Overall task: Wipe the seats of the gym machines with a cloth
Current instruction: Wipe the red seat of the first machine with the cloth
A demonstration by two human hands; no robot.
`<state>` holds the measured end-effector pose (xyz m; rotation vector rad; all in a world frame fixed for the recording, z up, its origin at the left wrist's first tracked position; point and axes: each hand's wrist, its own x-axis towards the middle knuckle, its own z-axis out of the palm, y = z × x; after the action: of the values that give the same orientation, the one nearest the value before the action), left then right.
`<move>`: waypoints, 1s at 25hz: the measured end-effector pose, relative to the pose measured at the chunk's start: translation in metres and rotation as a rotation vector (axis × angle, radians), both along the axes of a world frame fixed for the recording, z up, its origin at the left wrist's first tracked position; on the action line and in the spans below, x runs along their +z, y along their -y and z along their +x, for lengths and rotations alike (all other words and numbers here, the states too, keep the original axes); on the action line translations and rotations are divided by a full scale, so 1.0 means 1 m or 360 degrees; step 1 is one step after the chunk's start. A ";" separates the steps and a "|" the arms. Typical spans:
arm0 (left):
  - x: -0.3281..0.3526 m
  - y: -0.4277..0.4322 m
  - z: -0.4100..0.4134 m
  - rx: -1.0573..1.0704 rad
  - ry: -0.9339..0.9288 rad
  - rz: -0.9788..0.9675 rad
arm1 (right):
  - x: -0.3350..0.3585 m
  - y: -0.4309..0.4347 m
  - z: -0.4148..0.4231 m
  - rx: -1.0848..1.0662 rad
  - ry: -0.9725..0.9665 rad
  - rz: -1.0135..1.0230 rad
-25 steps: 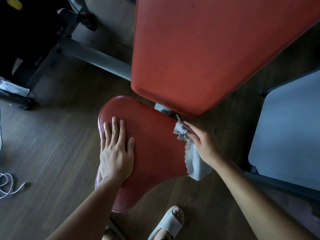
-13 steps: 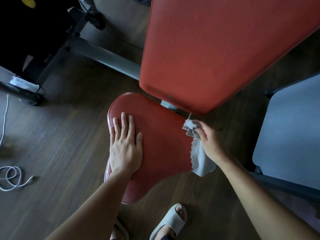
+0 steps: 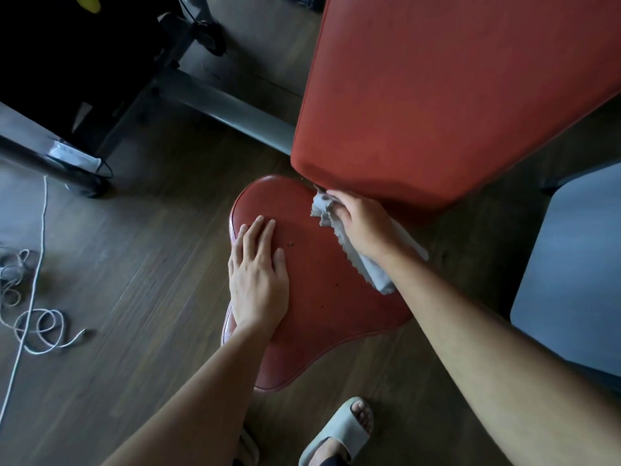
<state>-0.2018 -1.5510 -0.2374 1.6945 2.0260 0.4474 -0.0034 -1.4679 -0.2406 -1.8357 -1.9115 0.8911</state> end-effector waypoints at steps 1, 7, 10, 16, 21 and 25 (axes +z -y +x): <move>0.001 -0.001 0.001 0.0008 -0.0028 -0.0007 | -0.001 -0.002 -0.003 -0.0007 0.0015 -0.0025; 0.000 -0.004 0.003 -0.0070 -0.0179 -0.0077 | 0.002 0.037 0.033 -0.0155 0.0026 -0.0056; -0.003 -0.004 0.003 -0.0110 -0.0231 -0.0073 | -0.001 0.009 0.011 -0.0152 0.0014 -0.0062; -0.005 -0.006 -0.003 -0.0061 -0.0175 -0.0037 | 0.000 0.005 0.001 -0.0073 0.0012 -0.0035; -0.005 -0.009 0.000 -0.0068 -0.0172 -0.0042 | -0.004 -0.003 0.002 -0.0110 0.0044 -0.0065; -0.005 -0.007 -0.002 -0.0094 -0.0140 -0.0024 | -0.006 -0.013 -0.018 0.0008 0.0017 0.0003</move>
<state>-0.2034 -1.5443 -0.2425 1.7886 2.0292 0.3423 -0.0209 -1.4550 -0.2463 -1.8393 -1.9235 0.8824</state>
